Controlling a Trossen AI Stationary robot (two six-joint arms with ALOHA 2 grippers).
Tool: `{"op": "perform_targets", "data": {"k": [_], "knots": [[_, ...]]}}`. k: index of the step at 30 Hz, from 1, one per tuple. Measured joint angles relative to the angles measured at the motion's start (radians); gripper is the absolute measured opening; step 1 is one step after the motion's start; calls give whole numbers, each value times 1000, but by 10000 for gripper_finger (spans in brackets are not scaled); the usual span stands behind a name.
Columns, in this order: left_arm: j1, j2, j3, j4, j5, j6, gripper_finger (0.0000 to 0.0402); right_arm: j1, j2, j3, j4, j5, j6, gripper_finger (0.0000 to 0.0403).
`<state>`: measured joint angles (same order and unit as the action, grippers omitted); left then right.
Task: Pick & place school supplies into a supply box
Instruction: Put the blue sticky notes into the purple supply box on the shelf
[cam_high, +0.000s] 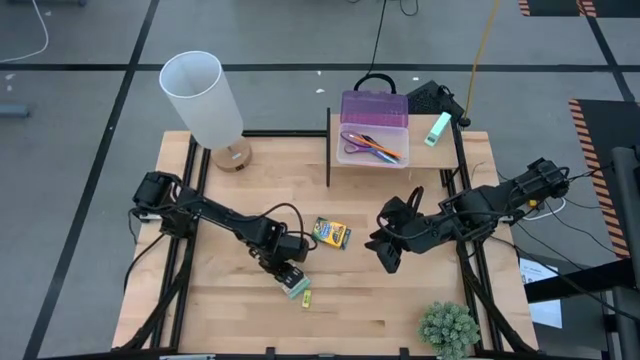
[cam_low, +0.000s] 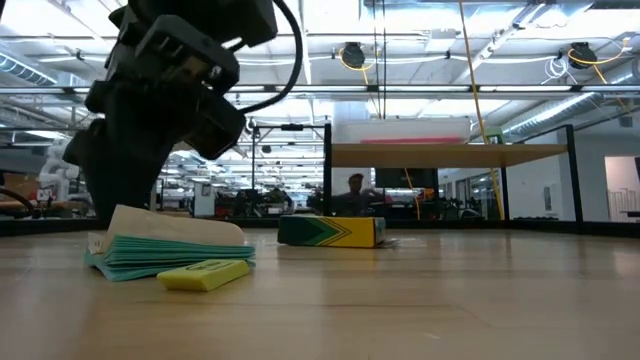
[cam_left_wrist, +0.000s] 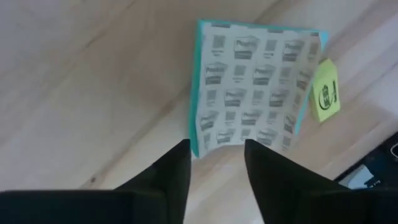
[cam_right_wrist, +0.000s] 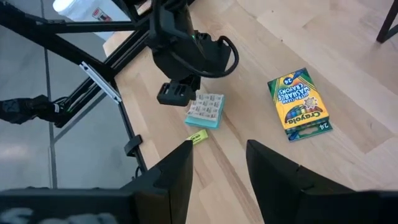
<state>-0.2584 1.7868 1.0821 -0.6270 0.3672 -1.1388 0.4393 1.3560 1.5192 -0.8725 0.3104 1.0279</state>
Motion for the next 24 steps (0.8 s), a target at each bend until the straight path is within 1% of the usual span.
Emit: {"op": "perform_targets", "data": {"k": [3, 5, 12, 15, 18, 24], "knots": [[-1, 21, -1, -15, 0, -4, 131, -1, 0, 0, 0, 0, -4, 144], [-3, 41, 0, -7, 12, -4, 128, -1, 0, 0, 1, 0, -4, 144], [-6, 71, 0, 29, 20, 2, 141, -1, 0, 0, 1, 0, -2, 144], [-6, 72, 0, 42, 19, 11, 140, -1, 0, 0, 1, 0, -1, 144], [-8, 73, 0, 42, 20, 24, 125, -1, 0, 0, 1, 0, -1, 144], [-30, 73, 0, 48, -5, 17, 78, -1, 0, 0, 1, 1, -1, 144]]}}
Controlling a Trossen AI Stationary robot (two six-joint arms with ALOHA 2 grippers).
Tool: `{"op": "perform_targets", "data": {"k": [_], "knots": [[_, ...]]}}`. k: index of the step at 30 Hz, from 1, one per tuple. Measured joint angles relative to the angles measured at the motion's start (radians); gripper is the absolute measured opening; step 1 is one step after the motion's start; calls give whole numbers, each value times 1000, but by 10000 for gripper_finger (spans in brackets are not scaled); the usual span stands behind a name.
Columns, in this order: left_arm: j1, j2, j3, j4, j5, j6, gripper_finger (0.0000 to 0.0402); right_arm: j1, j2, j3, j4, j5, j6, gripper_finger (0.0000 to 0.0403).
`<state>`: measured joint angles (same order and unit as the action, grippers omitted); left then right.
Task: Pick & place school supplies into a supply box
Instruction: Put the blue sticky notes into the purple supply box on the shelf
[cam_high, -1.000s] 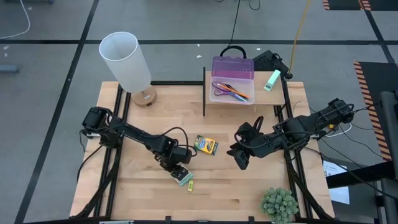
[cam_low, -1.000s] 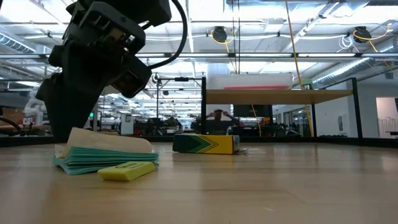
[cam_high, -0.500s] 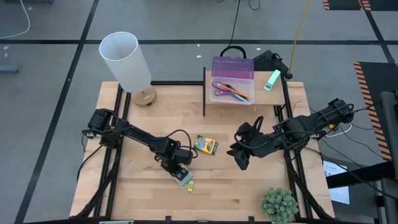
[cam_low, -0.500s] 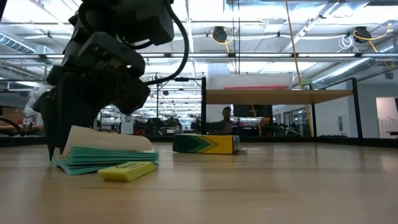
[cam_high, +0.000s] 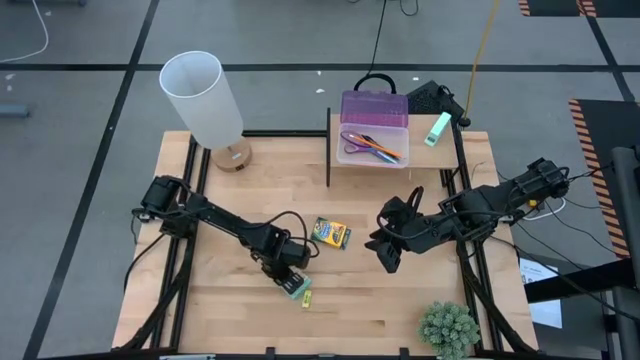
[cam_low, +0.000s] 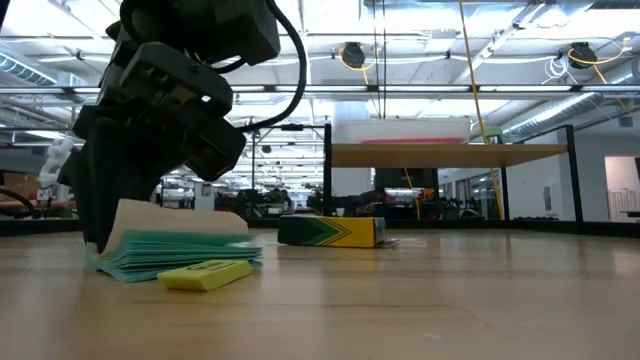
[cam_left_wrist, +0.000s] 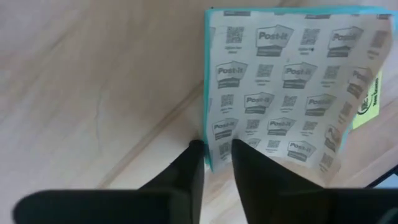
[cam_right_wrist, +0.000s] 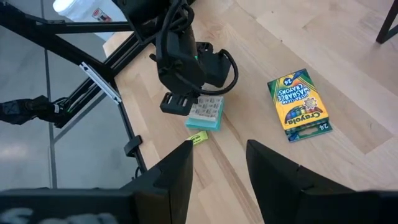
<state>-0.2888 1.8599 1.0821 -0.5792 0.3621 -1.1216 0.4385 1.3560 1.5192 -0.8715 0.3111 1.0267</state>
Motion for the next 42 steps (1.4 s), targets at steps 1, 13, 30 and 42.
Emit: {"op": "perform_targets", "data": {"k": [1, 13, 30, 42], "knots": [[-4, 0, 0, 2, -3, -4, 70, 0, 0, 0, 0, 0, -1, 144], [-16, 0, 0, 14, 4, 1, 16, 0, 0, 0, 0, 3, -21, 144], [-19, -47, -2, -18, 10, 32, 1, 0, 0, -132, 183, -27, 36, 144], [-23, -173, 0, -105, -118, 218, 0, -39, -1, -342, 514, -24, 207, 144]]}}
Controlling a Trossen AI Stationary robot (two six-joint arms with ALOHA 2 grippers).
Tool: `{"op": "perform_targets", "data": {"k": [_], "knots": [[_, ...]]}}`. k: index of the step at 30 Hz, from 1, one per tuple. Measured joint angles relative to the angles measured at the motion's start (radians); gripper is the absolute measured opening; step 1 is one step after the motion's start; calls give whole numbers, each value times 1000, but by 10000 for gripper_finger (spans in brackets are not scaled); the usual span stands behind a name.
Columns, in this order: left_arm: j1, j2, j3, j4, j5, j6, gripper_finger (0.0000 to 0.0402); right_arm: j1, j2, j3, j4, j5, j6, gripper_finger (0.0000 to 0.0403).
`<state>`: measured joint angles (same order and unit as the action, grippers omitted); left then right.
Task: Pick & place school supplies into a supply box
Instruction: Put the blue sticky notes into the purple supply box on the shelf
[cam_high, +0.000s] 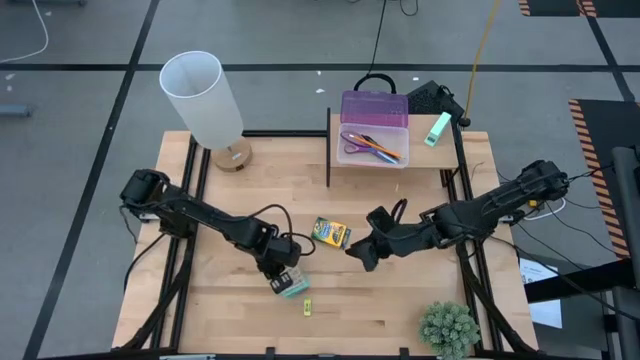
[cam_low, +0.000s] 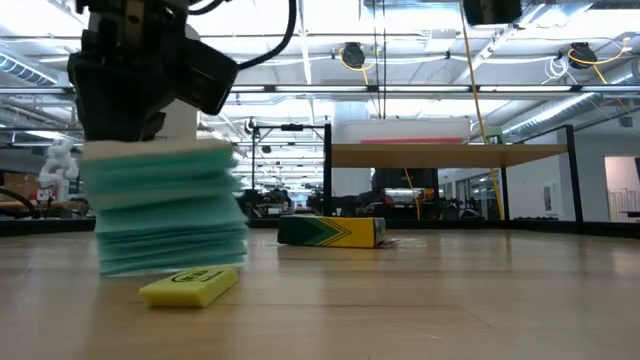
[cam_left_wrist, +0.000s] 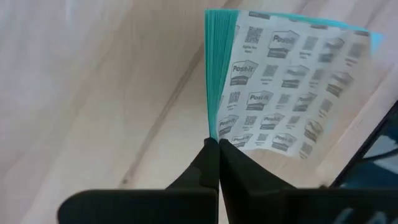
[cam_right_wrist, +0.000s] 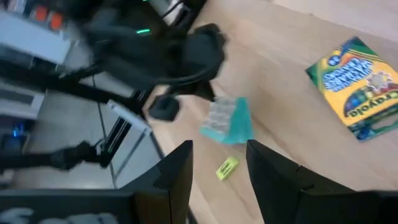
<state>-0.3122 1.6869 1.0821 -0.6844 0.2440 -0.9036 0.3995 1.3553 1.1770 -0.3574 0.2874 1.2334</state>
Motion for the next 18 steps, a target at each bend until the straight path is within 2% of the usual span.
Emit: {"op": "perform_targets", "data": {"k": [3, 7, 14, 18], "knots": [[-5, -1, 0, -4, -8, 66, 0, -27, 1, -60, 83, -9, 8, 144], [-14, -27, 4, -12, -13, 131, 0, -43, 0, -127, 181, -29, -59, 144], [-39, -130, 11, -10, -159, 289, 0, -39, 0, -257, 435, -25, -229, 144], [-39, -164, 11, -23, -204, 359, 0, -30, 11, -327, 605, 24, -296, 161]]}}
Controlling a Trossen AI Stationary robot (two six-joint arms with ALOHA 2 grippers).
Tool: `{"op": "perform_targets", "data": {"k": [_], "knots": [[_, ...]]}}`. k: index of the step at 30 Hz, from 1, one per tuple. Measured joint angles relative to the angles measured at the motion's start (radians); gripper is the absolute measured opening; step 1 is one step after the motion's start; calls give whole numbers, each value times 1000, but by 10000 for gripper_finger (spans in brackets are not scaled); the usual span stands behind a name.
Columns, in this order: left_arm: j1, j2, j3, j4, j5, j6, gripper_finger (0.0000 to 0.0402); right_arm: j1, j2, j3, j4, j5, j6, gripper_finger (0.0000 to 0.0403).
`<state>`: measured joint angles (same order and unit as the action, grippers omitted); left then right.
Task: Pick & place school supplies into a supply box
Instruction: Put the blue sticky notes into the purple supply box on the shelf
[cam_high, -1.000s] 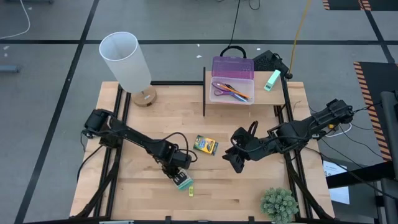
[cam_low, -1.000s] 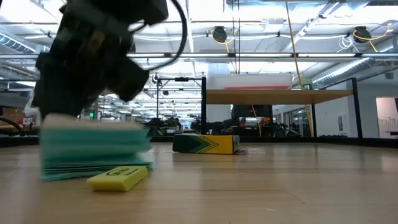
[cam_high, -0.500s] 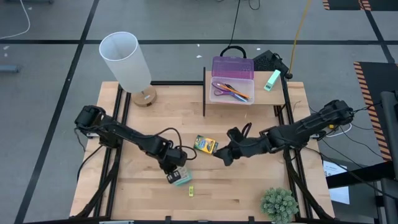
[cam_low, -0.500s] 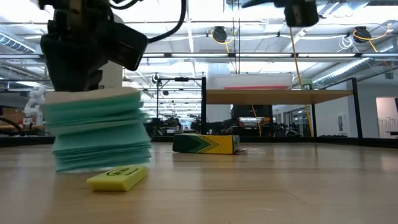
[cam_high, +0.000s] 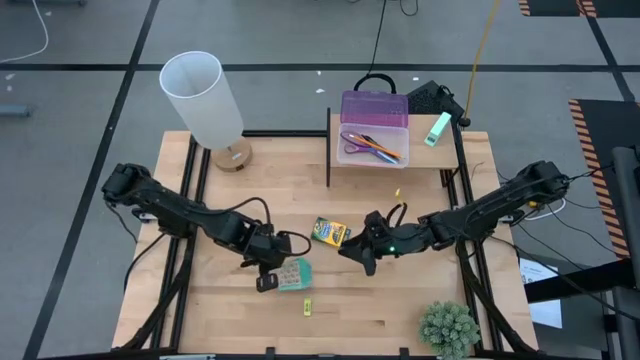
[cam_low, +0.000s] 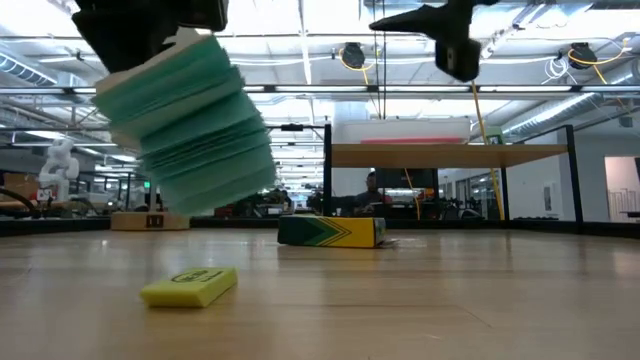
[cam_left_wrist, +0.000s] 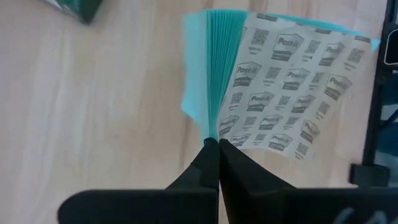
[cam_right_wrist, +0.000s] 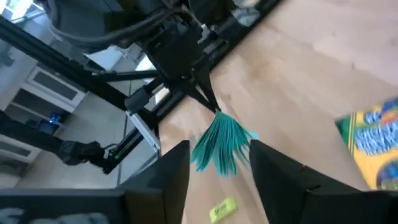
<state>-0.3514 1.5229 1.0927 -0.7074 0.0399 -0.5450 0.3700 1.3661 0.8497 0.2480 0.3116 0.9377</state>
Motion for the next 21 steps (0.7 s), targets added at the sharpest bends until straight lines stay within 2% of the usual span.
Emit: {"op": "perform_targets", "data": {"k": [3, 7, 11, 15, 21], "knots": [[2, -5, 0, 3, -20, 36, 0, -12, 32, -14, 86, 3, -76, 198], [2, -6, 0, 4, -29, 80, 0, -54, 130, 16, 216, 1, -174, 268], [2, -6, 0, 1, -60, 110, 0, -97, 254, 63, 296, -53, -240, 327], [4, -6, 0, -1, -74, 122, 0, -120, 357, 119, 370, -103, -250, 352], [9, -6, 0, -12, -115, 82, 0, -123, 422, 172, 339, -130, -222, 355]]}}
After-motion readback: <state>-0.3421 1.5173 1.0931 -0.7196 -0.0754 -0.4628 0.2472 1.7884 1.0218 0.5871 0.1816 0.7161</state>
